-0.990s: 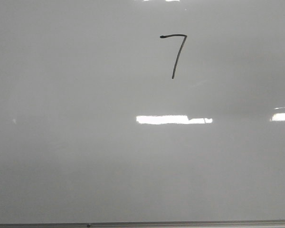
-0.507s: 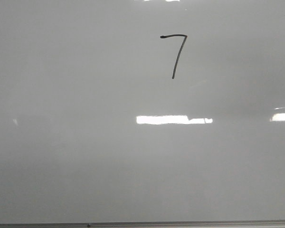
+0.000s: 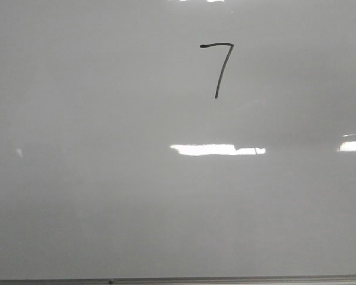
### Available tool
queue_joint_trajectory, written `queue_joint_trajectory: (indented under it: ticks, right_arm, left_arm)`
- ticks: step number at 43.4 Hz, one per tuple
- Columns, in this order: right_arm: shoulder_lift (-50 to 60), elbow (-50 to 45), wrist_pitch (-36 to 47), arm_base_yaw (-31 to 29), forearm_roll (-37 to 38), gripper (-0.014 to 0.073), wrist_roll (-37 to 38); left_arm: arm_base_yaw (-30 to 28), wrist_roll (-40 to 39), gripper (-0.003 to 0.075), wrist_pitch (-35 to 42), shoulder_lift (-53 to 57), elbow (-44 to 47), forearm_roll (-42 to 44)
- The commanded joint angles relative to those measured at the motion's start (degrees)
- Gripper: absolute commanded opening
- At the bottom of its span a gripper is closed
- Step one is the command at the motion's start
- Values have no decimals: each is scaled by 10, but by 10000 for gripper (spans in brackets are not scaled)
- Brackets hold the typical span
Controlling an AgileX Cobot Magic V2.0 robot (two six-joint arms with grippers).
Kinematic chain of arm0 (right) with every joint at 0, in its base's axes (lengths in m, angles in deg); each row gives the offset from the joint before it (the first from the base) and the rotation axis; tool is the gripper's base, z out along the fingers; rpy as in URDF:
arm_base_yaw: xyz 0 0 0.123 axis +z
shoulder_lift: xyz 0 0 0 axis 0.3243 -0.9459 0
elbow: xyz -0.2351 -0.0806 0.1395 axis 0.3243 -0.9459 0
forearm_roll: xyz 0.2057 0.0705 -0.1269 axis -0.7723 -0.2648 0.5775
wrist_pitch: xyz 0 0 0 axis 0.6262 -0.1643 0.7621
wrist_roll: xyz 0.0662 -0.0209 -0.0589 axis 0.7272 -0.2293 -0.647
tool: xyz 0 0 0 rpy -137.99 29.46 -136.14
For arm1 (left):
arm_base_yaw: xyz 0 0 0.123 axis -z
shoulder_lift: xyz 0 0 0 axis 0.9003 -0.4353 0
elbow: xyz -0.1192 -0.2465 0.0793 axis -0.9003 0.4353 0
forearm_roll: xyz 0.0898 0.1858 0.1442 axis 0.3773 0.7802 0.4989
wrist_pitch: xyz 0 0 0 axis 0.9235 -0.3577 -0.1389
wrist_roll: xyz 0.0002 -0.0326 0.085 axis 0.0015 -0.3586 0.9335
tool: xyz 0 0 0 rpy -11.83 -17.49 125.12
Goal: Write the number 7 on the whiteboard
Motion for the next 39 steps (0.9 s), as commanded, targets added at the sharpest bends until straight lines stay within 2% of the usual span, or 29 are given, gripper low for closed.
queue_joint_trajectory:
  ticks: [1,22,25,39]
  right_arm:
    - [-2,12,29,-1,5,-66,-2]
    - [8,4,36,-2,6,-66,-2]
    - [31,-11,45,-19,3,-66,-2]
    - [194,-210,315,-175,3,-66,-2]
  left_arm:
    - [4,1,-20,48,8,7,-5]
    - [4,1,-20,48,8,7,-5]
    - [4,1,-20,48,8,7,-5]
    - [4,1,-20,48,8,7,-5]
